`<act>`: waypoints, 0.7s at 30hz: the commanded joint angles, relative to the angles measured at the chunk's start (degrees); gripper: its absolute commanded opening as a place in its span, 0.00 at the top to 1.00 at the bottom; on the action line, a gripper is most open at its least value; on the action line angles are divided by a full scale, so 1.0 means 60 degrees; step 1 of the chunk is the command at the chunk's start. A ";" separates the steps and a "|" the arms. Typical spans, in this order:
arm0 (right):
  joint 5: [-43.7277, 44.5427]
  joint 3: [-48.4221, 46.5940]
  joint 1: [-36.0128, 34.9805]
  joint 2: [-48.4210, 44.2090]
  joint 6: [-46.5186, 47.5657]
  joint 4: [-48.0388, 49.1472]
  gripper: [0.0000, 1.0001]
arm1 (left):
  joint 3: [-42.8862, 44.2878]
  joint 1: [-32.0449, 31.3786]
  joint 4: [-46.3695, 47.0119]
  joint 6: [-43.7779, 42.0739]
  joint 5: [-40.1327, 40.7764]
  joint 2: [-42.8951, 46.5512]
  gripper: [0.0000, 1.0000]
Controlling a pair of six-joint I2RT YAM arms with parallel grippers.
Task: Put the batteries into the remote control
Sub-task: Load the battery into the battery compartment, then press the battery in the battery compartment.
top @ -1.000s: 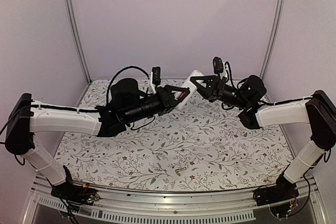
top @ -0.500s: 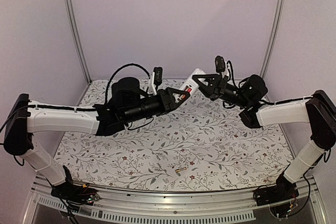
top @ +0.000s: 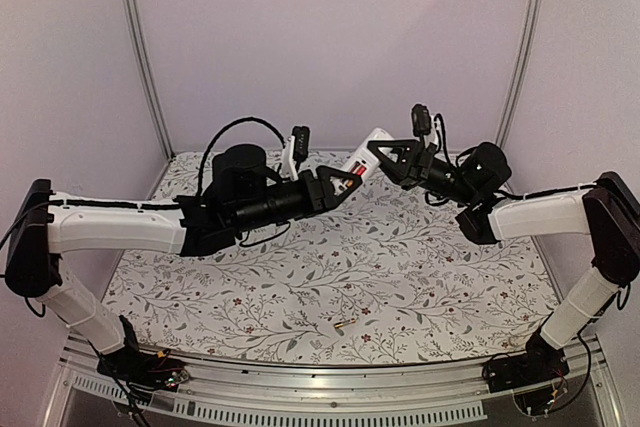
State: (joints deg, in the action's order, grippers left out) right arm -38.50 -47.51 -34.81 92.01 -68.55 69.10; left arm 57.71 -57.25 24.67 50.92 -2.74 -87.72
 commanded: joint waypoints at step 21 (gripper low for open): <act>0.0011 -0.0080 -0.0340 -0.0215 0.0809 0.0451 1.00 | -0.0050 0.0353 0.1087 0.0456 -0.0374 -0.0179 0.41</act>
State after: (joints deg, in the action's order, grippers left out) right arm -38.44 -47.51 -36.25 91.64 -64.38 69.84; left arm 57.71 -56.60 27.49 51.81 -3.97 -87.79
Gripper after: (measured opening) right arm 0.176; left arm 0.599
